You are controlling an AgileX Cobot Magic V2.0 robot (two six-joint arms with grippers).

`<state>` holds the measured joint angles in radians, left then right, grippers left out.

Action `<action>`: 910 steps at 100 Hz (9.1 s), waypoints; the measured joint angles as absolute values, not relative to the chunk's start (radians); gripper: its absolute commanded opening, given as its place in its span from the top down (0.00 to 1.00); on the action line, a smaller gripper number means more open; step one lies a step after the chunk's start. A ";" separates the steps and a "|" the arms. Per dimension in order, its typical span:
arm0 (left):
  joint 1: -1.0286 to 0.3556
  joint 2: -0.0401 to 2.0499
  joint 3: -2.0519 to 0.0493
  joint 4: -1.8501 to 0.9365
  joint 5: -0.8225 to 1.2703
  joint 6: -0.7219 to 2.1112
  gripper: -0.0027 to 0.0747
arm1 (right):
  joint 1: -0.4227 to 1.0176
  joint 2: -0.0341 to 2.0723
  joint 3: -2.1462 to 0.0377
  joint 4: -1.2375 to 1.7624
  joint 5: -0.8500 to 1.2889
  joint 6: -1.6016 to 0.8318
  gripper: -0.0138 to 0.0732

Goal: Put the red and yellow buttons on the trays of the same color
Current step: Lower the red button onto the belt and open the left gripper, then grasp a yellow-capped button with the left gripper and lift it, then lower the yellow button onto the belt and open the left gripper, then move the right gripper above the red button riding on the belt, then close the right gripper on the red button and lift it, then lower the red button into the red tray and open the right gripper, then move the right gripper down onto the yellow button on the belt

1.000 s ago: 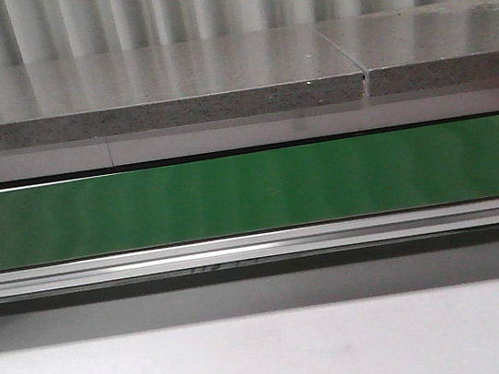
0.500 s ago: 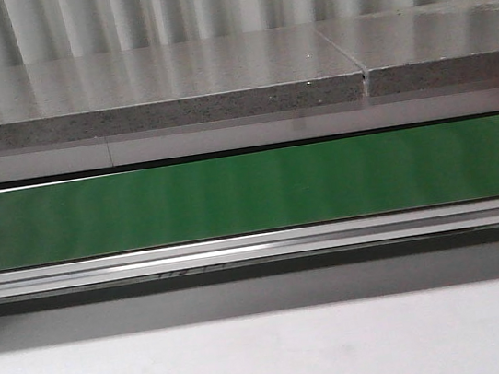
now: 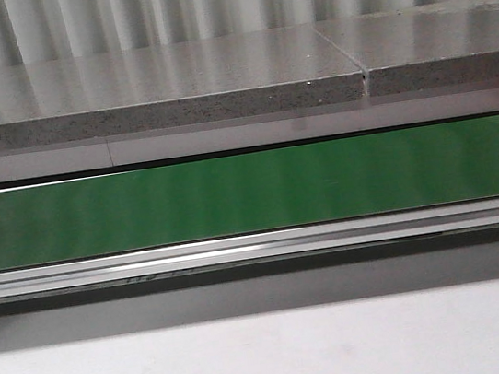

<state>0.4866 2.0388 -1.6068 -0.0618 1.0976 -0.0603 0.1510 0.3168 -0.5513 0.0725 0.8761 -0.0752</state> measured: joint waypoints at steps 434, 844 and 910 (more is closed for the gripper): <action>-0.159 0.527 -0.570 -0.125 0.707 0.071 0.99 | 0.214 0.532 -0.653 0.073 0.887 -0.071 0.89; -0.159 0.527 -0.570 -0.125 0.707 0.071 0.99 | -0.527 1.850 -1.525 0.091 0.752 0.141 0.57; -0.159 0.527 -0.570 -0.125 0.707 0.071 0.99 | -0.527 2.115 -1.702 0.158 0.758 0.148 0.52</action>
<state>-0.1592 0.5275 -0.5698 -0.1251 0.7070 0.0706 -0.5273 2.1155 -1.7019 0.1576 0.7583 0.1475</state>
